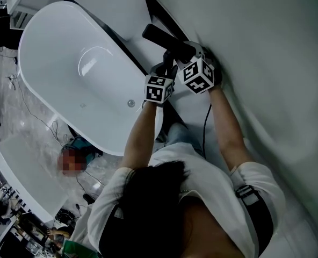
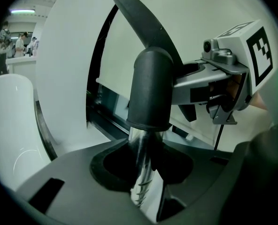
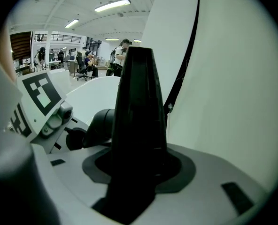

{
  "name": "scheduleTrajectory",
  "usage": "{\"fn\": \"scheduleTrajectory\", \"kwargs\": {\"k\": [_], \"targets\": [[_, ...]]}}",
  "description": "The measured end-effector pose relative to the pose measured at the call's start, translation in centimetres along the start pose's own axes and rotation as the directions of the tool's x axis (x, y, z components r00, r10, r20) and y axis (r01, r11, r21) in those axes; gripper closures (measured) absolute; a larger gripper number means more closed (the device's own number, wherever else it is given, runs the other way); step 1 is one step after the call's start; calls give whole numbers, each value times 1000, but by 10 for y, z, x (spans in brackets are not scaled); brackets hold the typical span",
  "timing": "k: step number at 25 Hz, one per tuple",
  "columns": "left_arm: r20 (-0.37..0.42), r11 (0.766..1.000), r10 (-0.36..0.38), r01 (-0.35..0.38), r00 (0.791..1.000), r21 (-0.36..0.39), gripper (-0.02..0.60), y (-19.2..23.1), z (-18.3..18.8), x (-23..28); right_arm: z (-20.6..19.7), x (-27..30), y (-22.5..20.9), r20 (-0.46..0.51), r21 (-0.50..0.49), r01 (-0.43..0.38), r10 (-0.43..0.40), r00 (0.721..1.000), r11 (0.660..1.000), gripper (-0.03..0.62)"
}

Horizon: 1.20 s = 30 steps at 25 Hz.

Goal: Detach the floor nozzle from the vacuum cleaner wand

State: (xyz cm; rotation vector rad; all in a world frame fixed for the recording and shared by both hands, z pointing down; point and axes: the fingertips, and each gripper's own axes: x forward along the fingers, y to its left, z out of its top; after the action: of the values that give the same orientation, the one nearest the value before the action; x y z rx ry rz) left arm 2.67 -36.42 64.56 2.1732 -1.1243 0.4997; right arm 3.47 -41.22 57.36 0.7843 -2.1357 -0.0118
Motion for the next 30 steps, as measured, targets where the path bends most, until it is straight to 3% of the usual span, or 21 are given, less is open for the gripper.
{"fn": "scheduleTrajectory", "kwargs": {"k": [4, 12, 23, 30], "targets": [[-2, 1000, -14, 14, 1000, 14, 454, -2, -2, -1, -3, -2, 2, -6, 4, 2, -2, 1000, 1000, 381], [6, 1000, -6, 6, 1000, 17, 454, -2, -3, -1, -5, 1, 4, -16, 56, -82, 83, 996, 995, 379], [9, 1000, -6, 7, 1000, -17, 451, -4, -11, -1, -8, -6, 6, -41, 3, -12, 12, 999, 1000, 379], [11, 1000, 1, -1, 1000, -12, 451, -5, -7, -2, -9, -6, 5, -21, 67, -83, 84, 996, 994, 378]]}}
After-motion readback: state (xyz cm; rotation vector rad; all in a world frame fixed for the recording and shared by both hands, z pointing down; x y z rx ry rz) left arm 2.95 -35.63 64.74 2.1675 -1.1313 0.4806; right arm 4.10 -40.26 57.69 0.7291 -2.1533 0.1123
